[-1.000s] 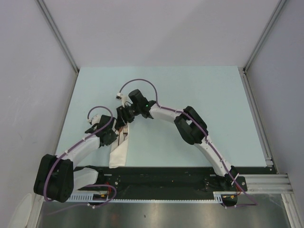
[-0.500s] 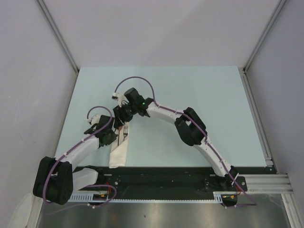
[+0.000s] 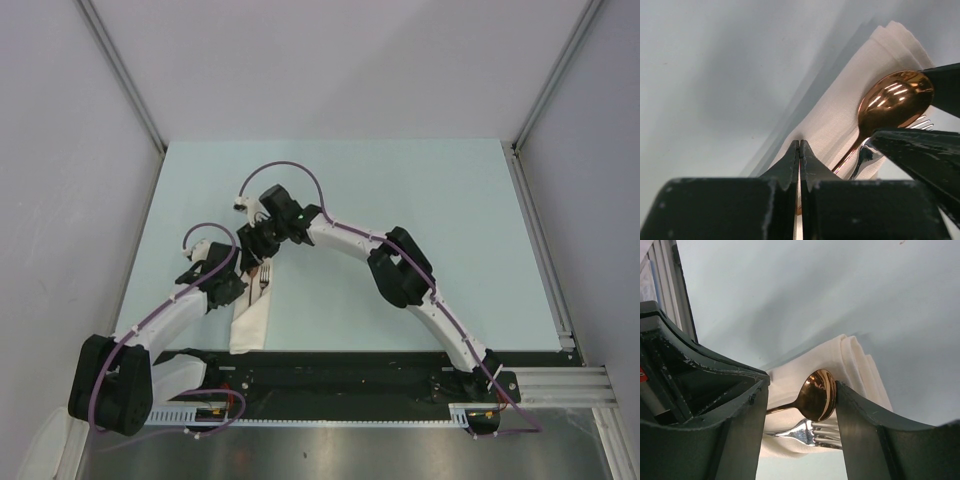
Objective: Fold the napkin into a case and place the utensils inside
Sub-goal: Place the spoon at the center of the board.
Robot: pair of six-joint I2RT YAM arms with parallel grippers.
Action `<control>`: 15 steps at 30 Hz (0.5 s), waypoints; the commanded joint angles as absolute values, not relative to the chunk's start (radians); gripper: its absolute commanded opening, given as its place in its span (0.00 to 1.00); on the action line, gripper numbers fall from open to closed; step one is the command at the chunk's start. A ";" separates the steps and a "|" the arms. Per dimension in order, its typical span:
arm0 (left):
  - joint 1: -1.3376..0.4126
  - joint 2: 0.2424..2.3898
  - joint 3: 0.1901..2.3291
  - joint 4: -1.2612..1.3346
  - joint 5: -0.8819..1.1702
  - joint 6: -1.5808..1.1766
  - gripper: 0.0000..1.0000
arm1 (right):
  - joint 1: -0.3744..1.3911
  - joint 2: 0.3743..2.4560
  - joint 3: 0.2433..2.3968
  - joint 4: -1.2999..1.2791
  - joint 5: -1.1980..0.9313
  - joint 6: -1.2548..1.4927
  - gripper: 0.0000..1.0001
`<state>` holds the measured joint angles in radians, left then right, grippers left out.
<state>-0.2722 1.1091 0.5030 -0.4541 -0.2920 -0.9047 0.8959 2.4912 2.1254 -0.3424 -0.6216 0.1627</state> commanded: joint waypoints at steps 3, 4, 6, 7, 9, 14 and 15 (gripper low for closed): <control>-0.262 1.083 0.519 -0.446 -0.299 -0.881 0.00 | 0.913 2.493 2.194 -0.391 -0.618 0.112 0.59; -0.262 1.077 0.518 -0.448 -0.301 -0.879 0.00 | 0.916 2.493 2.203 -0.393 -0.620 0.104 0.58; -0.262 1.068 0.518 -0.451 -0.304 -0.877 0.00 | 0.923 2.490 2.226 -0.442 -0.554 0.074 0.54; -0.262 1.060 0.522 -0.456 -0.310 -0.877 0.00 | 0.930 2.479 2.232 -0.455 -0.525 0.045 0.54; -0.262 1.048 0.522 -0.463 -0.311 -0.874 0.00 | 0.939 2.464 2.229 -0.460 -0.499 0.031 0.55; -0.262 1.022 0.523 -0.485 -0.325 -0.873 0.00 | 0.977 2.477 2.328 -0.580 -0.364 -0.032 0.56; -0.262 1.020 0.525 -0.488 -0.327 -0.876 0.00 | 0.977 2.474 2.327 -0.583 -0.357 -0.032 0.56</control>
<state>-0.2722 1.0462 0.5030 -0.4675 -0.3008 -0.8932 0.9493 2.4969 2.2337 -0.5091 -0.4557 0.0299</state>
